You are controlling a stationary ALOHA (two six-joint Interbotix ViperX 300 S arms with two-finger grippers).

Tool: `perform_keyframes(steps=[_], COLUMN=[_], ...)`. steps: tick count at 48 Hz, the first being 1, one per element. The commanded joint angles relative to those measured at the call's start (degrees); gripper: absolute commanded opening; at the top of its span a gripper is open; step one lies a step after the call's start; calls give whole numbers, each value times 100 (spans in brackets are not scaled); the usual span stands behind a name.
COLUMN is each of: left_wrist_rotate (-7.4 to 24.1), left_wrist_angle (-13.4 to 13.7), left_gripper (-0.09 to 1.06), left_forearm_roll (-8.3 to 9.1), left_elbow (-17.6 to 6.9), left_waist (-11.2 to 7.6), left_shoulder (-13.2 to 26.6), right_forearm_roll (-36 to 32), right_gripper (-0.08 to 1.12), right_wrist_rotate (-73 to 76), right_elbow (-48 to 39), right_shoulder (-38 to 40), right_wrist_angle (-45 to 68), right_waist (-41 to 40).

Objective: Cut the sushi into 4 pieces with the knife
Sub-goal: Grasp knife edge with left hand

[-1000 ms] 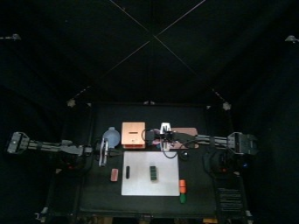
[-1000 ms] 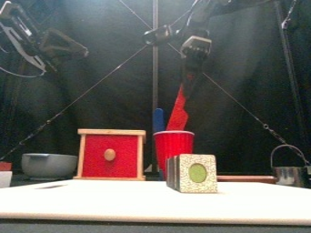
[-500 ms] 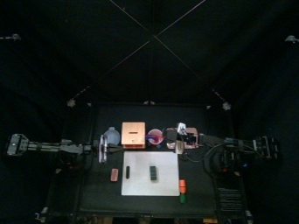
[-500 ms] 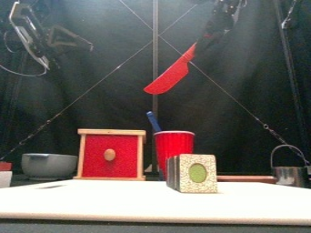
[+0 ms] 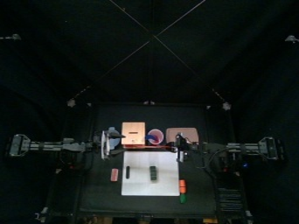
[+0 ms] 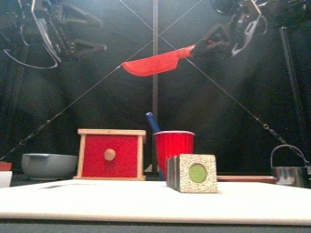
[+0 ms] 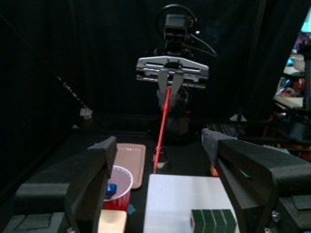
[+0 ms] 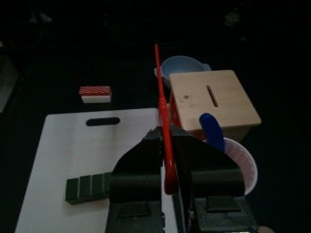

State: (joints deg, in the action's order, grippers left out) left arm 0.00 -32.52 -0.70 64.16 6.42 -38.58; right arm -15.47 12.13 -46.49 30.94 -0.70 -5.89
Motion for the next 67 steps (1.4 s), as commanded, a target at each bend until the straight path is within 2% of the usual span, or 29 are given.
perform_keyframes(steps=[1,14,22,29,37,56,67], left_wrist_rotate=[-9,35,35,35,35,35,35], left_wrist_angle=[-18,-123,-272,-545,-642,-668,-800], left_gripper=[103,103,103,103,100,80,67], left_forearm_roll=[-9,9,0,0,0,-9,0], left_elbow=[-193,-387,-483,-554,-615,-800,-826], left_waist=[-35,-114,-114,-114,-105,-105,-79], left_shoulder=[325,1222,1494,1652,1819,2136,2285], right_forearm_roll=[18,44,44,35,26,18,44], right_gripper=[4,4,4,4,4,4,4], right_wrist_rotate=[0,0,0,-9,-9,-9,-9], right_elbow=[-105,-193,-193,-193,-193,-202,-220], right_shoulder=[-18,-62,-70,-70,-70,-70,-70], right_wrist_angle=[510,677,677,686,686,712,712], right_waist=[-26,-9,18,0,-9,-26,-26])
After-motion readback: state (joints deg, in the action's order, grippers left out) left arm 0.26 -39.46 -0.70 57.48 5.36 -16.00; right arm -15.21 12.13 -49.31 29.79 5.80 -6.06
